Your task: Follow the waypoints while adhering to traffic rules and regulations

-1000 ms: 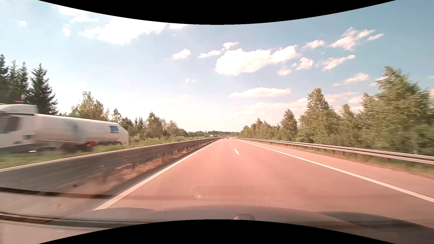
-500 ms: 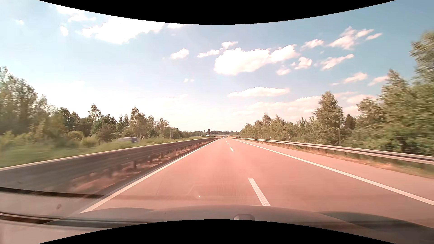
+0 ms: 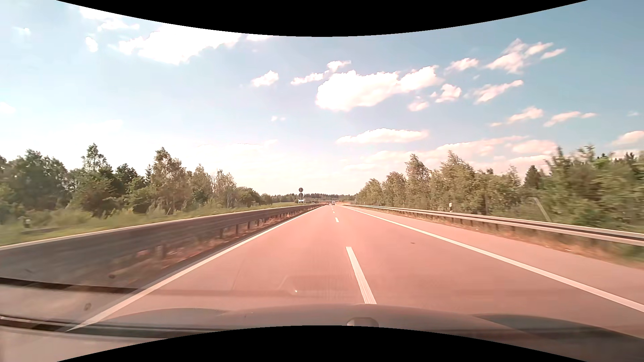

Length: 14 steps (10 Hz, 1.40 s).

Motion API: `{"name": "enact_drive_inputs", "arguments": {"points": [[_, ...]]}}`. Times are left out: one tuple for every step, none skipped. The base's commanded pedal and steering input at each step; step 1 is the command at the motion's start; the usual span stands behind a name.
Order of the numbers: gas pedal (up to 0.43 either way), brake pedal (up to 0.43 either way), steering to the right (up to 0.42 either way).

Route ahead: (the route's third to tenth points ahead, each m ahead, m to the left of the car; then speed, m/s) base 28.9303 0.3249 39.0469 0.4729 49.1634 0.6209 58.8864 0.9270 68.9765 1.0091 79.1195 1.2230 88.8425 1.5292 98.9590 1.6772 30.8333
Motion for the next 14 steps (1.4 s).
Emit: {"name": "enact_drive_inputs", "arguments": {"points": [[0.280, 0.000, -0.001], [0.280, 0.000, -0.002], [0.280, 0.000, -0.003], [0.280, 0.000, -0.003], [0.280, 0.000, -0.003], [0.280, 0.000, -0.002], [0.280, 0.000, -0.002], [0.280, 0.000, -0.002], [0.280, 0.000, -0.001], [0.280, 0.000, -0.001], [0.280, 0.000, -0.001], [0.280, 0.000, -0.001], [0.280, 0.000, -0.001], [0.280, 0.000, -0.001]]}}
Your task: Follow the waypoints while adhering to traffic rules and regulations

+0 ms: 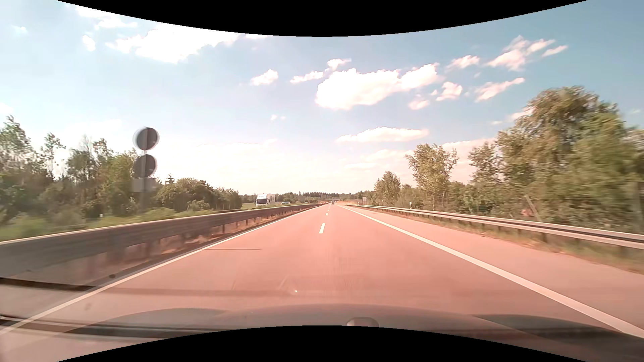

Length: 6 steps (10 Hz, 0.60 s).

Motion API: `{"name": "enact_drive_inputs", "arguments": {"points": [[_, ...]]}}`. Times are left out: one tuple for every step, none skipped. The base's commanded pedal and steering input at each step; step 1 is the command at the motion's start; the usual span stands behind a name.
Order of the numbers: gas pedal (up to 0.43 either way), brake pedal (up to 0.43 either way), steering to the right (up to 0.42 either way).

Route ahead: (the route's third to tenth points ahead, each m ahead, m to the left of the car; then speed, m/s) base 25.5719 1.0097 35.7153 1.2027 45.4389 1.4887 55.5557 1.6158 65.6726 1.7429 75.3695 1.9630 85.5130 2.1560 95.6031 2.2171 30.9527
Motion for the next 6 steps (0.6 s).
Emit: {"name": "enact_drive_inputs", "arguments": {"points": [[0.280, 0.000, -0.001], [0.280, 0.000, -0.001], [0.280, 0.000, -0.001], [0.280, 0.000, -0.001], [0.280, 0.000, -0.001], [0.280, 0.000, -0.001]]}}
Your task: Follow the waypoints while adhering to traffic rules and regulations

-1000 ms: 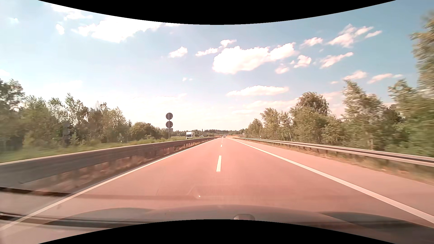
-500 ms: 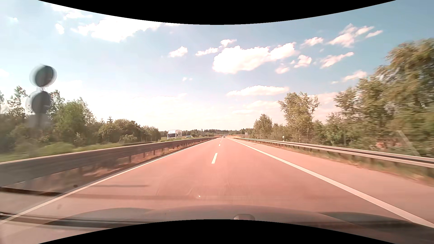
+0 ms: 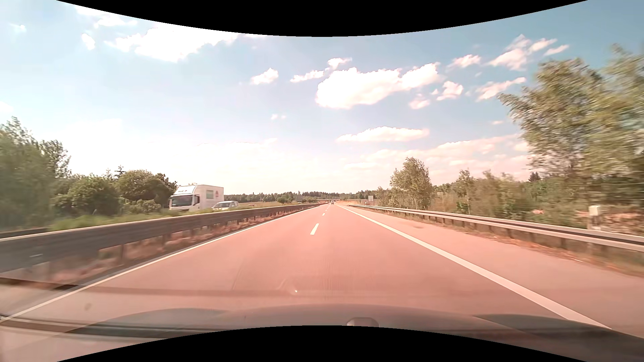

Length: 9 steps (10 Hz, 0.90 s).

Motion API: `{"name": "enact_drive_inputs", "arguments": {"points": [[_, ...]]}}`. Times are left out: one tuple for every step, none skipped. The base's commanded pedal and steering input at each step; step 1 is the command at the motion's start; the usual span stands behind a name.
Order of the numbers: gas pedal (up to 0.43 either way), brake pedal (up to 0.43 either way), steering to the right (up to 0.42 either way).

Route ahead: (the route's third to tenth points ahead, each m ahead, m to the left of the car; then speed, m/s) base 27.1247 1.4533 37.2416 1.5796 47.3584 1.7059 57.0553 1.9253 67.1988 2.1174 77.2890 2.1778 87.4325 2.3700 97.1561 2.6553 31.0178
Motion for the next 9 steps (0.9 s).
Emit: {"name": "enact_drive_inputs", "arguments": {"points": [[0.280, 0.000, -0.002], [0.280, 0.000, -0.003], [0.280, 0.000, -0.003], [0.280, 0.000, -0.003], [0.280, 0.000, -0.003], [0.280, 0.000, -0.003], [0.280, 0.000, -0.004], [0.280, 0.000, -0.004], [0.280, 0.000, -0.006]]}}
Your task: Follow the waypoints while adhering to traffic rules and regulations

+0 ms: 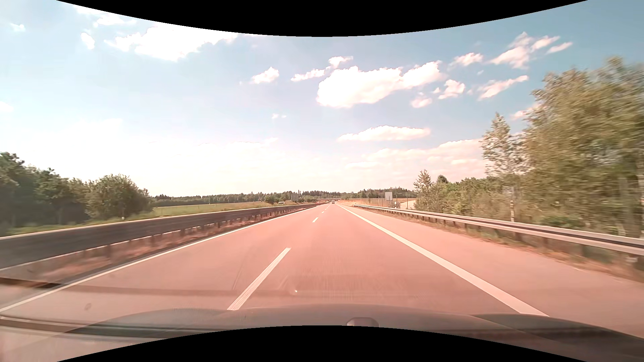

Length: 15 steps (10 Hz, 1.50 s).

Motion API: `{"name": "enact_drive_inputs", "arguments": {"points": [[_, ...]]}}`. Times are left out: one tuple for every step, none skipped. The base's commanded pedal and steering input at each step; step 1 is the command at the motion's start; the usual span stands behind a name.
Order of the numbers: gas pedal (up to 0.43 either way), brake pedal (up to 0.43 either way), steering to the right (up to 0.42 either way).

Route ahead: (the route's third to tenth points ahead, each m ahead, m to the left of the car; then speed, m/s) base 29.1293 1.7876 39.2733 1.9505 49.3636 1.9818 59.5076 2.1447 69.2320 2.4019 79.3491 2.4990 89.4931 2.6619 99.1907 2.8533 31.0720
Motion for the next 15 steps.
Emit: {"name": "enact_drive_inputs", "arguments": {"points": [[0.280, 0.000, -0.006], [0.280, 0.000, -0.007], [0.280, 0.000, -0.007], [0.280, 0.000, -0.006], [0.280, 0.000, -0.005], [0.280, 0.000, -0.003], [0.280, 0.000, -0.001], [0.280, 0.000, -0.001], [0.280, 0.000, -0.001], [0.280, 0.000, -0.001], [0.280, 0.000, -0.001], [0.280, 0.000, -0.001], [0.280, 0.000, -0.001], [0.280, 0.000, -0.001], [0.280, 0.000, 0.000]]}}
